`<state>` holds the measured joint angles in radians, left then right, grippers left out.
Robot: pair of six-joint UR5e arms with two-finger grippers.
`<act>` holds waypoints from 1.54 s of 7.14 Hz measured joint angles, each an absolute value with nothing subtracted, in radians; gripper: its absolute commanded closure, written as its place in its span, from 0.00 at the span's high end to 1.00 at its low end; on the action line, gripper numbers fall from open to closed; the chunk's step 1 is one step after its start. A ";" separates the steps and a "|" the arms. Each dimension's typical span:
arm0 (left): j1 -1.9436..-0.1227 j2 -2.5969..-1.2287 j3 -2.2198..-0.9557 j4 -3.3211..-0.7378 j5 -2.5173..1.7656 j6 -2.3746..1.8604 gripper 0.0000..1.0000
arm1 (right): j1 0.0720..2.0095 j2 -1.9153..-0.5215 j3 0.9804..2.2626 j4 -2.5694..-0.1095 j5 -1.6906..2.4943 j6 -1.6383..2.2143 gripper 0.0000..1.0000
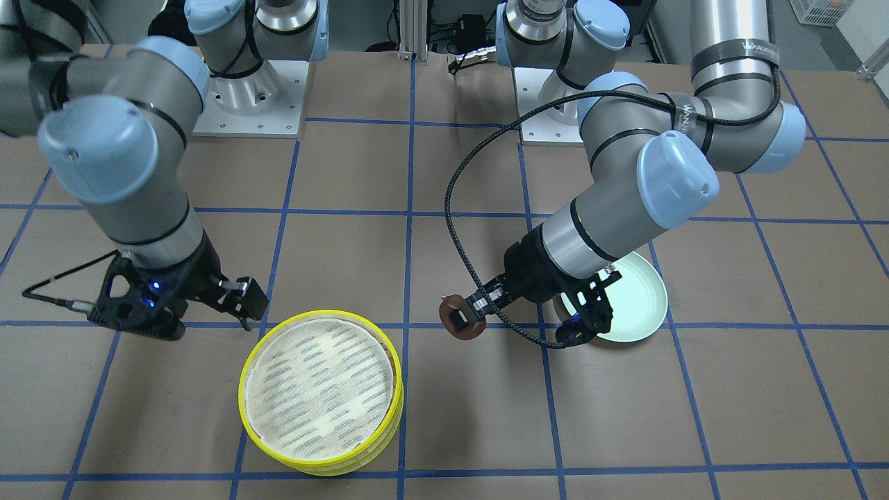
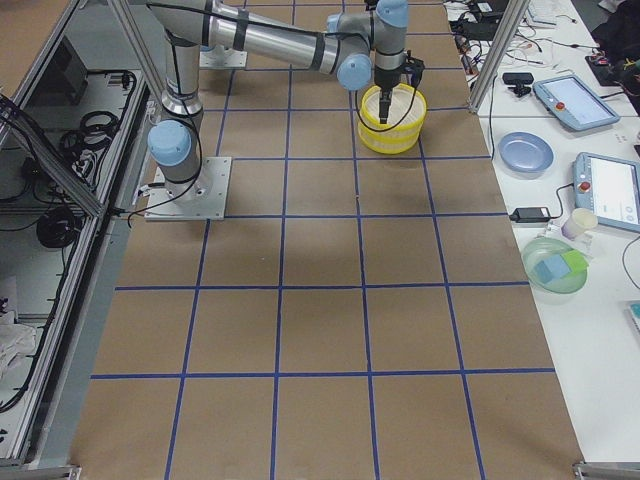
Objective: Stack buns with steamer
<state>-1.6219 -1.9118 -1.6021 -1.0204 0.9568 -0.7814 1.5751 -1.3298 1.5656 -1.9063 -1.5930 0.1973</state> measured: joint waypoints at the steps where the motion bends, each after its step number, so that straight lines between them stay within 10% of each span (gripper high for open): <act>1: -1.641 -1.945 -1.604 -0.933 0.878 -0.858 0.00 | 1.576 -1.412 1.566 -1.836 -1.590 0.185 1.00; 4: -1.685 -2.061 -1.599 -0.792 0.773 -0.943 0.12 | 1.617 -1.542 1.567 -1.759 -1.590 0.166 1.00; 6: -1.690 -2.116 -1.583 -0.760 0.765 -0.954 0.89 | 1.624 -1.581 1.566 -1.735 -1.596 0.149 1.00; 11: -1.714 -2.139 -1.544 -0.752 0.778 -1.061 0.99 | 1.624 -1.590 1.574 -1.728 -1.600 0.106 1.00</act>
